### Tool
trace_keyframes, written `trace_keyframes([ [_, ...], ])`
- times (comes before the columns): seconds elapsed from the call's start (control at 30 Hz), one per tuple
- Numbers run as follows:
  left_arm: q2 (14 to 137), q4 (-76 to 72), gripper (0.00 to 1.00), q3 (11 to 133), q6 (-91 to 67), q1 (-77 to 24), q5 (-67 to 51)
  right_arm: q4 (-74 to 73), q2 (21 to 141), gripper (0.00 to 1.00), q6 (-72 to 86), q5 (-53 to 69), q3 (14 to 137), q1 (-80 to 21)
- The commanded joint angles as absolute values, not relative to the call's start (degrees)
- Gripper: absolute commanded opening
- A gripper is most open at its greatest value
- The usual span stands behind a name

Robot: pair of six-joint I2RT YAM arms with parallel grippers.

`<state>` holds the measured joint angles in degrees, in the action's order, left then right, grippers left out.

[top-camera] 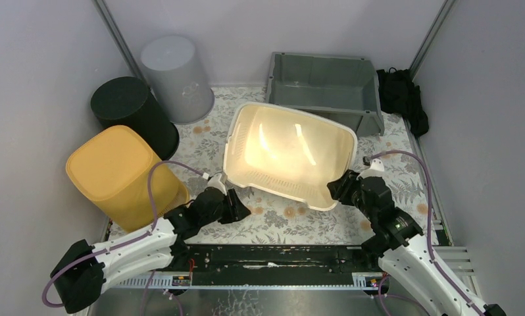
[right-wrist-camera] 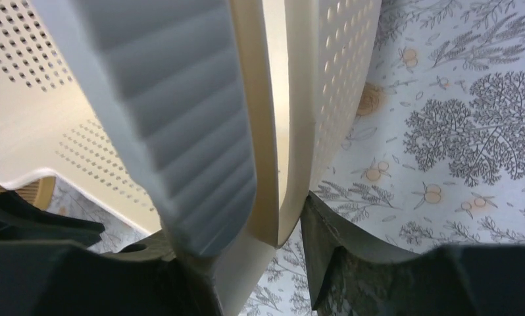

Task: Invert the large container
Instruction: Turn the container upside down at the center of the board.

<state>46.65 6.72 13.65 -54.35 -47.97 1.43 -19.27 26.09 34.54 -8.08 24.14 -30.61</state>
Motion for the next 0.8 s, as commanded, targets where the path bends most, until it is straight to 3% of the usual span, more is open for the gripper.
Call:
trace_keyframes([
  [0.0, 48.1, 4.6, 0.54, 14.2, -54.1, -48.0, 0.4, -20.7, 26.4, 0.20, 35.1, -5.7, 23.9, -31.1],
  [0.07, 47.9, 4.9, 0.54, 15.3, -53.8, -48.0, 0.1, -20.7, 26.4, 0.12, 35.4, -6.7, 23.2, -31.0],
  [0.33, 40.7, 11.8, 0.54, 22.2, -54.4, -48.0, -2.1, -20.1, 27.4, 0.00, 36.9, -13.0, 23.2, -31.0],
  [0.6, 33.3, 18.3, 0.54, 30.8, -54.3, -48.1, -0.8, -15.8, 29.9, 0.00, 37.4, -13.0, 21.4, -31.1],
  [0.77, 35.7, 17.1, 0.54, 32.7, -50.8, -48.1, 4.6, -15.3, 29.3, 0.00, 37.5, -13.1, 20.5, -31.0],
])
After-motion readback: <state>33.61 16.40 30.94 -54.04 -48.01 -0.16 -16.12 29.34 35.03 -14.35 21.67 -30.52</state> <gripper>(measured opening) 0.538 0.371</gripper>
